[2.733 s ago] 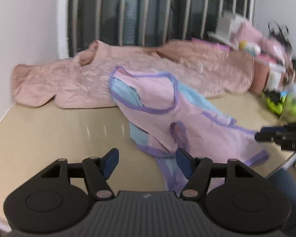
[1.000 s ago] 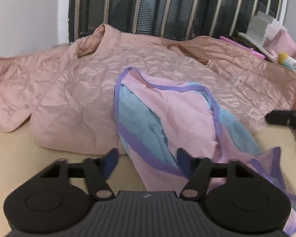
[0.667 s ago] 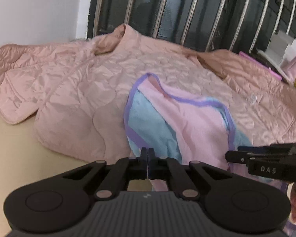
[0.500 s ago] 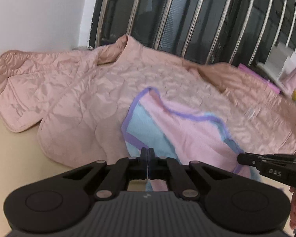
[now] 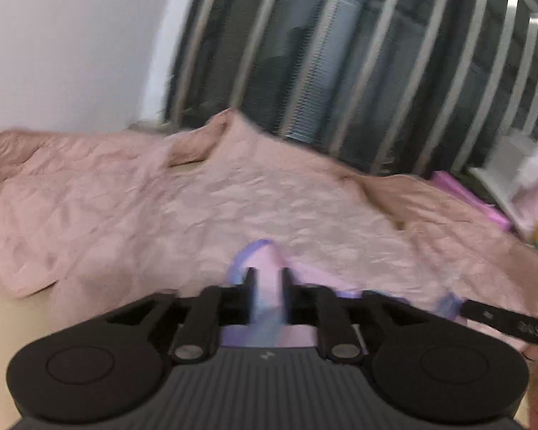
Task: Fold clothes
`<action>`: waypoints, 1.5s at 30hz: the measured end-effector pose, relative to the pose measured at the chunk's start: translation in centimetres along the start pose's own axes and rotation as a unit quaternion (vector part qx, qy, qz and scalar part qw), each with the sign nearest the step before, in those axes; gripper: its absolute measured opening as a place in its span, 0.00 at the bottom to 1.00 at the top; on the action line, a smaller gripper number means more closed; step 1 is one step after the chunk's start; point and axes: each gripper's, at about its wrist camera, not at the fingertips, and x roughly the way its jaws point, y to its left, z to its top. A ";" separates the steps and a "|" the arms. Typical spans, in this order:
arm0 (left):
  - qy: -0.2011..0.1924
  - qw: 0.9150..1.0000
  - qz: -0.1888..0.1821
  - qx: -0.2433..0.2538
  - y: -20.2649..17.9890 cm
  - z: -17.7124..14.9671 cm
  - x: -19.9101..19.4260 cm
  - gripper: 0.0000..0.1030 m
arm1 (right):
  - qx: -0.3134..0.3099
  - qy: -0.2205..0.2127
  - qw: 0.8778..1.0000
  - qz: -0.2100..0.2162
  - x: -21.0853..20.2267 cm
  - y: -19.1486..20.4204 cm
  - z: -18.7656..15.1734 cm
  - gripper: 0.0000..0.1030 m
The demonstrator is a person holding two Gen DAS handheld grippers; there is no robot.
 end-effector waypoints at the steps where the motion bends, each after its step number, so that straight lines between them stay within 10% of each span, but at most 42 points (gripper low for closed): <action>1: 0.004 1.000 -0.002 0.003 0.3 -0.3 -0.3 0.40 | -0.003 0.005 1.000 -0.006 0.1 -0.2 -0.2 0.10; 4: -0.006 0.998 -0.033 0.062 0.0 -2.2 -2.5 0.48 | -0.027 -0.006 1.000 0.011 -1.3 -0.4 -1.2 0.31; 10: 0.033 0.983 -0.049 0.172 -3.6 -5.2 -1.6 0.55 | -0.156 0.063 0.985 0.038 0.6 3.4 -3.0 0.31; 13: 0.062 0.979 -0.033 0.190 -4.9 -5.7 0.7 0.43 | -0.145 0.092 0.985 0.010 2.5 3.6 -3.7 0.31; 14: 0.070 0.979 -0.024 0.190 -5.0 -5.8 1.5 0.11 | -0.137 0.098 0.986 0.009 3.1 3.4 -3.8 0.31; 15: 0.074 0.980 -0.020 0.185 -4.8 -5.8 2.1 0.00 | -0.132 0.104 0.986 0.009 3.6 3.1 -3.9 0.29; 17: 0.071 0.982 -0.035 0.169 -4.5 -5.6 2.5 0.00 | -0.125 0.113 0.986 0.007 4.6 2.7 -4.2 0.00; 31: -0.015 0.995 -0.091 0.042 -2.3 -0.6 0.2 0.00 | -0.137 0.016 0.990 0.028 1.1 3.2 -0.7 0.02; 35: -0.010 0.998 -0.060 0.029 -2.2 -0.6 2.2 0.05 | -0.126 0.047 0.991 0.022 2.7 2.9 -1.4 0.34; 40: 0.015 0.998 -0.065 0.013 -0.3 -2.3 0.3 0.42 | -0.136 0.080 0.986 0.046 2.6 2.7 -3.4 0.47; 42: 0.003 0.998 -0.057 0.037 0.1 -3.7 -2.0 0.46 | -0.156 0.097 0.983 0.034 3.3 2.7 -4.2 0.43; 44: 0.000 0.997 -0.037 0.067 0.4 -5.4 -4.1 0.47 | -0.164 0.112 0.980 0.031 4.2 2.7 -4.7 0.02; 45: 0.007 0.996 -0.030 0.079 0.4 -6.4 -5.0 0.47 | -0.164 0.114 0.979 0.033 4.3 2.7 -4.8 0.03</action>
